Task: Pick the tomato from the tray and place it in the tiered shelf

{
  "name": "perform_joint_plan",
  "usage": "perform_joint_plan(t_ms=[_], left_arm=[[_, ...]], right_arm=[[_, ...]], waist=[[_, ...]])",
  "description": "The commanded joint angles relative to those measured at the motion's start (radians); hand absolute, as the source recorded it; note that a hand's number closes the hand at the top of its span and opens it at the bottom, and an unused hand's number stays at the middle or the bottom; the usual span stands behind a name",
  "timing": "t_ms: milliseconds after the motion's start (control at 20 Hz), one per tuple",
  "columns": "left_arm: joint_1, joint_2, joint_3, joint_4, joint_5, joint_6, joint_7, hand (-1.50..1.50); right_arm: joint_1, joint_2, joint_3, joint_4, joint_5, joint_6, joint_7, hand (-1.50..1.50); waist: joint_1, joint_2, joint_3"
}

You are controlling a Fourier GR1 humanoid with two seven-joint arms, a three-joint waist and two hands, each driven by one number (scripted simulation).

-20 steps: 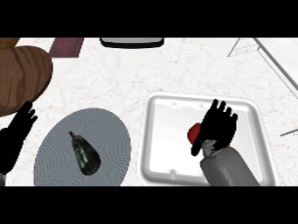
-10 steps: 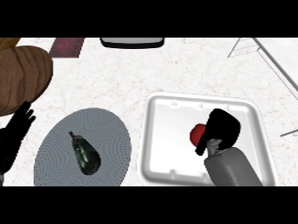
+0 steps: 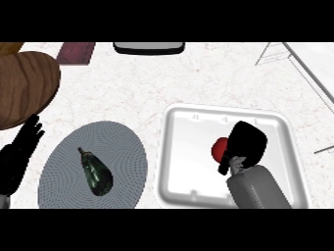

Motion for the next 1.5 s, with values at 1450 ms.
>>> perform_joint_plan(t_ms=[1450], left_arm=[[-0.028, -0.049, 0.040, 0.070, -0.044, -0.027, -0.011, 0.00]], right_arm=[[-0.793, -0.043, -0.478, 0.019, 0.234, -0.171, 0.247, 1.50]], waist=[[-0.014, 0.006, 0.004]])
